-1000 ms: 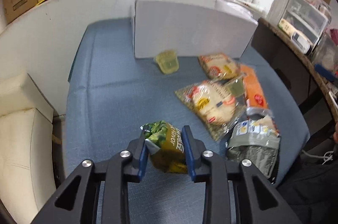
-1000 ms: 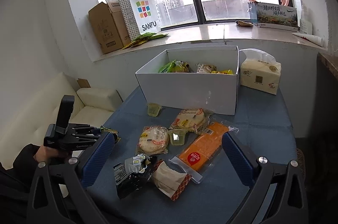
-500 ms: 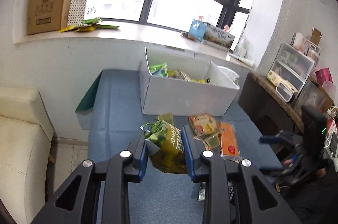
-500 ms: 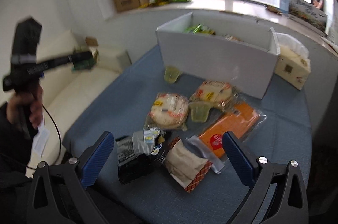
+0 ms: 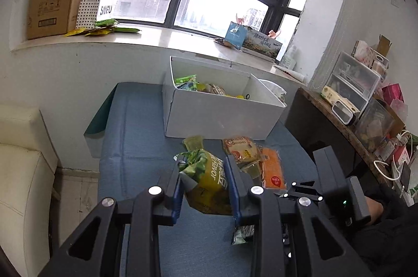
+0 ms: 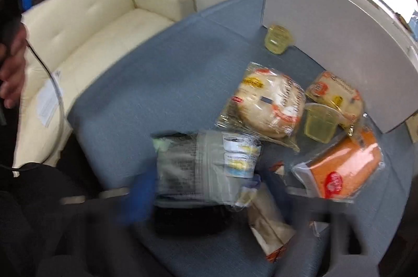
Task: Organize snacks
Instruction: 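Drop pea bag into box with left tool while right tool drops silver-grey bag in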
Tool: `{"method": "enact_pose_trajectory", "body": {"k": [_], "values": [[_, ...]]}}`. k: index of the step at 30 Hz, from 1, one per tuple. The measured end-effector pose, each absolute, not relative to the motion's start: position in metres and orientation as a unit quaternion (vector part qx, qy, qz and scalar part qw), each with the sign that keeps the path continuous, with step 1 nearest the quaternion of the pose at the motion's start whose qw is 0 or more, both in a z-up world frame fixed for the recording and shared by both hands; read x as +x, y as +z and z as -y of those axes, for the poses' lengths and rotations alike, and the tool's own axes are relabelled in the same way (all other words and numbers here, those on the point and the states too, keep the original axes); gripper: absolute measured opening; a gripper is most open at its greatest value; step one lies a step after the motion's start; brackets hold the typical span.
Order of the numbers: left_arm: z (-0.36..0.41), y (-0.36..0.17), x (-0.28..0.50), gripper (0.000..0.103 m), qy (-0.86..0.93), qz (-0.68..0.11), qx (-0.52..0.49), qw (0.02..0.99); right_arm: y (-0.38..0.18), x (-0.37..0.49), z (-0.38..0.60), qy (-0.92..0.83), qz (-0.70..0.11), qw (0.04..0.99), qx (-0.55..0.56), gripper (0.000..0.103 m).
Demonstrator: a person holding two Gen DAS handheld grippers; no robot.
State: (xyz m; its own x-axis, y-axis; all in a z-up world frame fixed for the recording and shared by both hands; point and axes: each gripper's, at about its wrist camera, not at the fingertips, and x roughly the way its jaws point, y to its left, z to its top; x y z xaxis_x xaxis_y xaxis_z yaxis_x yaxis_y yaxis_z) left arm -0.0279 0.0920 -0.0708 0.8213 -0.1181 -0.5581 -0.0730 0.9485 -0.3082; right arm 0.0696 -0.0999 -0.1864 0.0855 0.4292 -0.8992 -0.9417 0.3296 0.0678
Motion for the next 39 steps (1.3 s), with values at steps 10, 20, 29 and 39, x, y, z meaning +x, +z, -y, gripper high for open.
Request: {"method": "enact_pose_trajectory", "body": {"k": [10, 20, 29, 39], "values": [[-0.092, -0.069, -0.018, 0.033, -0.031, -0.283, -0.187, 0.94, -0.117, 0.101, 0.185, 0.497, -0.401, 0.764, -0.094, 0.059], [-0.08, -0.007, 0.075, 0.033, -0.072, -0.238, -0.137, 0.959, -0.034, 0.173, 0.205, 0.436, -0.308, 0.845, -0.02, 0.058], [-0.089, -0.001, 0.207, 0.033, -0.054, -0.296, -0.092, 0.949, 0.003, 0.279, 0.16, 0.369, -0.278, 0.886, 0.026, 0.058], [-0.108, -0.044, 0.277, 0.036, -0.003, -0.359, -0.088, 0.929, -0.044, 0.349, 0.106, 0.329, -0.348, 0.878, 0.008, 0.06]]}}
